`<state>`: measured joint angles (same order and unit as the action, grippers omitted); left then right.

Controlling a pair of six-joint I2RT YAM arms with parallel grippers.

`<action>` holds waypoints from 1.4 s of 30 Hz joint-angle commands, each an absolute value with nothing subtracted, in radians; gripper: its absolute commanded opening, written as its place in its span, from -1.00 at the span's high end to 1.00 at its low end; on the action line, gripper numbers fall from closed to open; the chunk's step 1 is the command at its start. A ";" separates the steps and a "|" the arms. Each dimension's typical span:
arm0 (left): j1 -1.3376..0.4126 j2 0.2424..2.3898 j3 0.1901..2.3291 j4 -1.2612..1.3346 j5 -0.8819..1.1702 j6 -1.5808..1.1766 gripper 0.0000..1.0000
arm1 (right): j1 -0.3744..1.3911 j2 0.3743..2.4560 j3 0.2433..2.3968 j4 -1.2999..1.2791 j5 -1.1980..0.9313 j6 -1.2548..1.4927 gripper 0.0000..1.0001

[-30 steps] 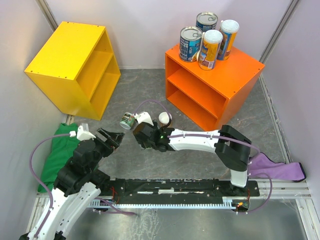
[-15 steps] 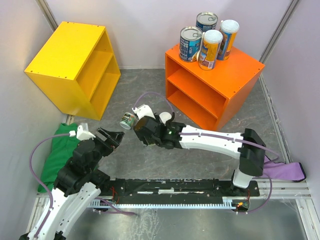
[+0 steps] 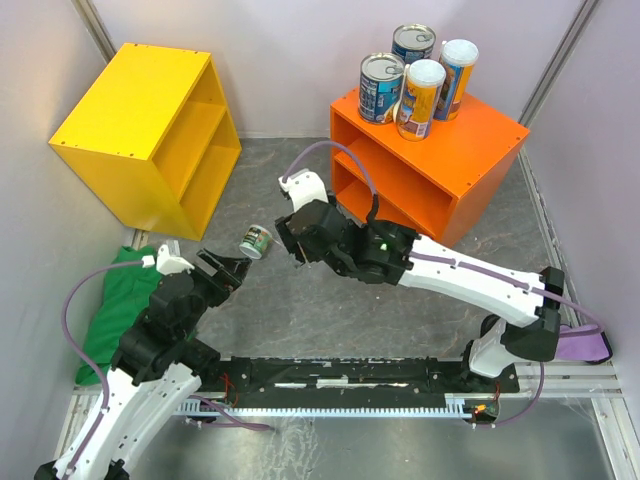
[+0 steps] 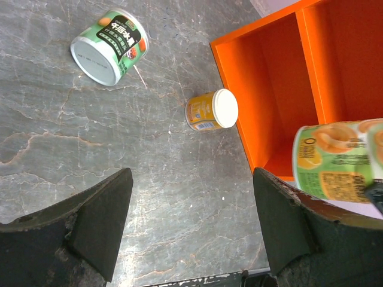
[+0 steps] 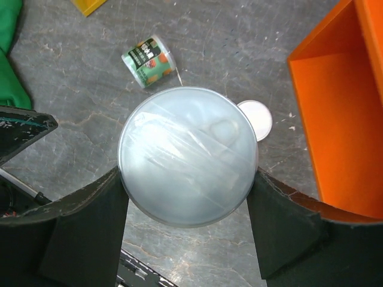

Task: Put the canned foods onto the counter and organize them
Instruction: Pick up the canned food from the center of the board, then place the canned food on the counter.

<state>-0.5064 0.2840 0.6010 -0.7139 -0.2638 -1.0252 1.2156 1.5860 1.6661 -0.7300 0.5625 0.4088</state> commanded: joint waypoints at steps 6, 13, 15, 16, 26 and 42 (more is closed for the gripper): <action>-0.507 0.302 0.639 -0.640 -0.285 -1.005 -0.74 | 1.218 1.477 1.893 -0.753 0.705 0.310 0.97; -0.507 0.299 0.637 -0.640 -0.280 -1.007 -0.74 | 1.217 1.449 2.000 -0.783 0.794 0.242 0.97; -0.507 0.299 0.635 -0.638 -0.278 -1.009 -0.74 | 1.215 1.440 2.015 -0.785 0.820 0.225 0.97; -0.508 0.298 0.634 -0.637 -0.275 -1.011 -0.74 | 1.214 1.434 2.022 -0.785 0.837 0.218 0.97; -0.507 0.286 0.633 -0.646 -0.270 -1.016 -0.73 | 1.172 1.375 2.054 -0.787 0.906 0.170 0.97; -0.507 0.285 0.637 -0.655 -0.260 -1.018 -0.73 | 1.011 1.296 2.057 -0.794 0.970 0.126 0.97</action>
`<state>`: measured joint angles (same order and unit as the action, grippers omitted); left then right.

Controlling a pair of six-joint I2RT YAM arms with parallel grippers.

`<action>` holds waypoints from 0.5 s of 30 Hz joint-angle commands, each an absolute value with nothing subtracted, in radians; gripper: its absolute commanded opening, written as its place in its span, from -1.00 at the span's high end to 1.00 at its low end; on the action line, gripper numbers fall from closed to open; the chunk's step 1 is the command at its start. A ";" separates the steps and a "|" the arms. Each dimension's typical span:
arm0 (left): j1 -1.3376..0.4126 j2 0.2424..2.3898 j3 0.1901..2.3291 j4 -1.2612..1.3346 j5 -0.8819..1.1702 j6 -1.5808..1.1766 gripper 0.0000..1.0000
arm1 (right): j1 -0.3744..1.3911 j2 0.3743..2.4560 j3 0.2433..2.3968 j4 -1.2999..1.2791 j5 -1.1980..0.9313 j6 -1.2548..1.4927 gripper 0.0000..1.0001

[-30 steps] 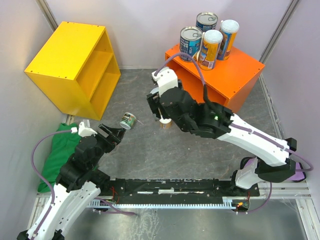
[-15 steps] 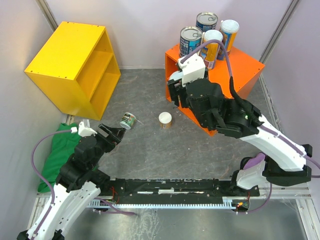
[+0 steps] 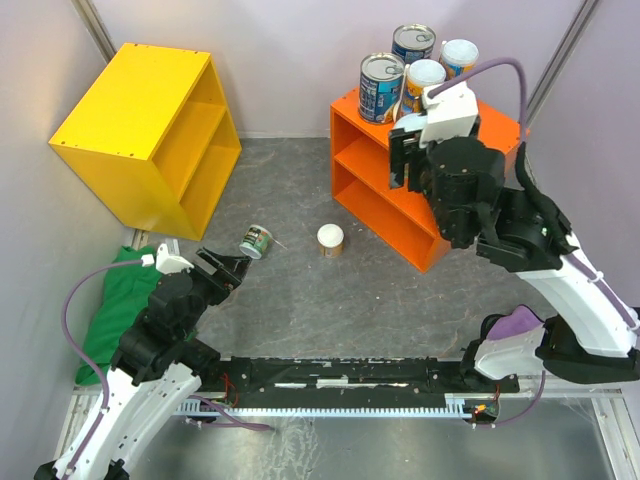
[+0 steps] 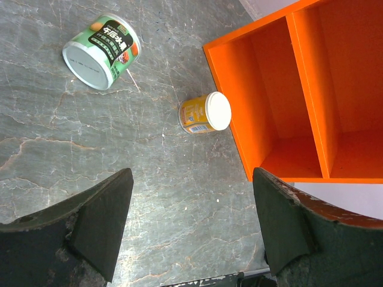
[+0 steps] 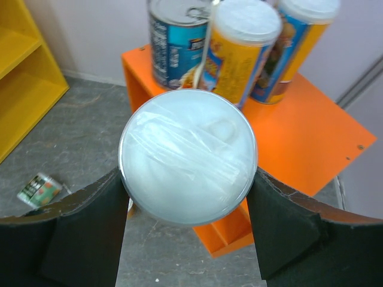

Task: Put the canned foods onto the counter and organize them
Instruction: Place the canned food on the counter.

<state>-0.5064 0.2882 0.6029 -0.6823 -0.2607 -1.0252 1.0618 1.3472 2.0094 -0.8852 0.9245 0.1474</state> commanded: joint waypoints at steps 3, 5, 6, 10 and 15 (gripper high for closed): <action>-0.508 0.290 0.634 -0.650 -0.255 -1.018 -0.72 | 0.968 1.300 2.057 -0.800 0.958 0.124 0.97; -0.508 0.293 0.632 -0.647 -0.253 -1.018 -0.72 | 0.939 1.307 2.057 -0.805 0.948 0.123 0.97; -0.508 0.294 0.632 -0.645 -0.254 -1.018 -0.73 | 0.923 1.311 2.058 -0.807 0.942 0.124 0.97; -0.507 0.298 0.634 -0.644 -0.256 -1.017 -0.72 | 0.851 1.329 2.070 -0.828 0.905 0.136 0.97; -0.507 0.298 0.633 -0.646 -0.258 -1.015 -0.73 | 0.741 1.351 2.090 -0.860 0.836 0.157 0.97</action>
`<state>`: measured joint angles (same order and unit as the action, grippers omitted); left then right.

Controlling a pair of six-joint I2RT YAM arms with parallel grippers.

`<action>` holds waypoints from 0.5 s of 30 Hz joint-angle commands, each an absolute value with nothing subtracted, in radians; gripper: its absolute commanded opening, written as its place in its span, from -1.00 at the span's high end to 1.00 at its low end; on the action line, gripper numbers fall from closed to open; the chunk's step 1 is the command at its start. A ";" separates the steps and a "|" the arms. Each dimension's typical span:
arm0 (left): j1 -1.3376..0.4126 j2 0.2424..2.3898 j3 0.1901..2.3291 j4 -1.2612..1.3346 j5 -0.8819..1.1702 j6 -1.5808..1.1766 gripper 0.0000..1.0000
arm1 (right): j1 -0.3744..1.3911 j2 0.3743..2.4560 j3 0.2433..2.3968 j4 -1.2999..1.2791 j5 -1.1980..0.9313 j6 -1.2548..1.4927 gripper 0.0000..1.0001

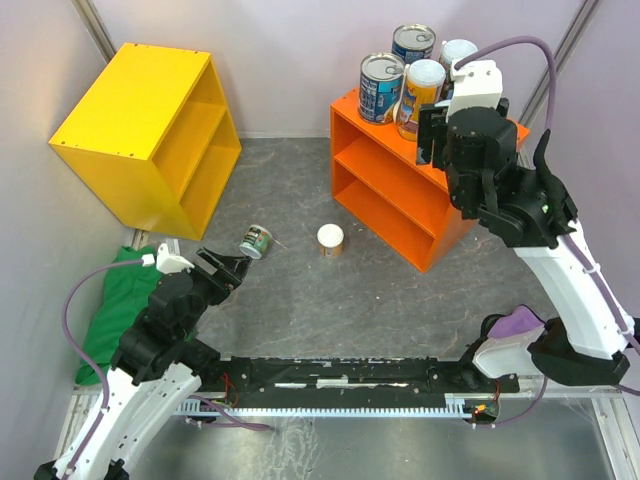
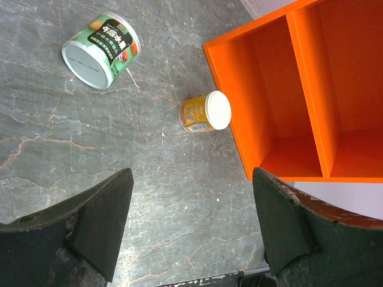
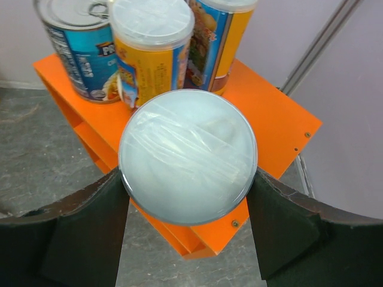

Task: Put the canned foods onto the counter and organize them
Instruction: Place the canned food on the counter.

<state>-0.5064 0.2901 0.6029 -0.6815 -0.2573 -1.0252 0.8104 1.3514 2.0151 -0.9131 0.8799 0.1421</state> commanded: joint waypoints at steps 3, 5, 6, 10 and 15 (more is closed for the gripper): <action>-0.508 0.302 0.634 -0.645 -0.260 -1.015 -0.72 | 0.665 1.360 2.096 -0.878 0.778 0.182 0.97; -0.508 0.305 0.632 -0.641 -0.260 -1.015 -0.73 | 0.614 1.368 2.095 -0.887 0.734 0.199 0.97; -0.508 0.307 0.632 -0.639 -0.259 -1.015 -0.72 | 0.588 1.372 2.093 -0.892 0.704 0.206 0.97; -0.507 0.319 0.633 -0.630 -0.260 -1.012 -0.72 | 0.498 1.390 2.088 -0.899 0.635 0.231 0.97; -0.506 0.339 0.638 -0.618 -0.261 -1.003 -0.72 | 0.390 1.426 2.111 -0.917 0.550 0.261 0.97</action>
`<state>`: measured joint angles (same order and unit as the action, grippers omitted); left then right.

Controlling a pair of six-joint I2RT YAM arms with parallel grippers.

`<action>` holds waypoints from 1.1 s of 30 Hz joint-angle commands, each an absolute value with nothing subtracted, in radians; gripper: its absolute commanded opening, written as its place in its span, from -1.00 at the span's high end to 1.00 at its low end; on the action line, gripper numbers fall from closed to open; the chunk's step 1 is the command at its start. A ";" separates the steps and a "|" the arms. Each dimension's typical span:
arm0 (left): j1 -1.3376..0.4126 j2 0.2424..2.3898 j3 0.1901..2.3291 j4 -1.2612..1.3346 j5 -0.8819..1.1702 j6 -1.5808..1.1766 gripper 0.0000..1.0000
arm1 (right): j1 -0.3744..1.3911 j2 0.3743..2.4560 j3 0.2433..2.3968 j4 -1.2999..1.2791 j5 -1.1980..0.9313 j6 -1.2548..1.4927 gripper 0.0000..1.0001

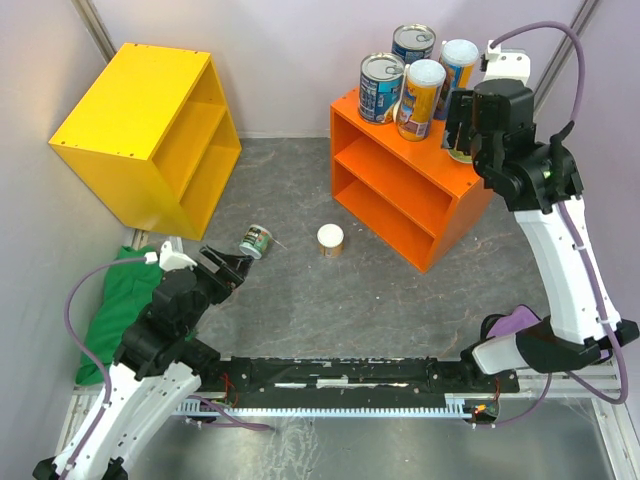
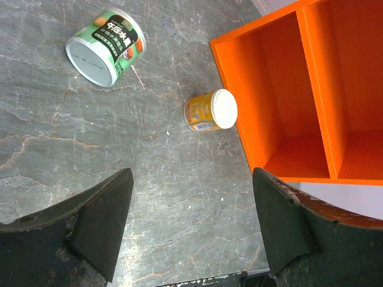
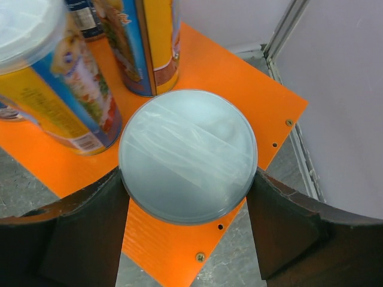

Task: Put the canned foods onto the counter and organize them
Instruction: Place the canned food on the counter.

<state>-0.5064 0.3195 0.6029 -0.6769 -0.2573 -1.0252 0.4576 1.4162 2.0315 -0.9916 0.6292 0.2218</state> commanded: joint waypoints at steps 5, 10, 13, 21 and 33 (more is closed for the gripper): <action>-0.507 0.360 0.645 -0.606 -0.265 -0.993 -0.72 | 0.295 1.464 2.130 -0.923 0.474 0.279 0.97; -0.507 0.384 0.644 -0.590 -0.264 -0.985 -0.73 | 0.233 1.486 2.121 -0.892 0.415 0.286 0.97; -0.507 0.393 0.639 -0.576 -0.263 -0.985 -0.73 | 0.204 1.501 2.113 -0.874 0.395 0.285 0.97; -0.507 0.420 0.634 -0.553 -0.270 -0.980 -0.73 | 0.139 1.542 2.101 -0.848 0.360 0.284 0.97; -0.506 0.441 0.617 -0.532 -0.276 -0.990 -0.74 | 0.124 1.509 2.019 -0.808 0.297 0.275 0.18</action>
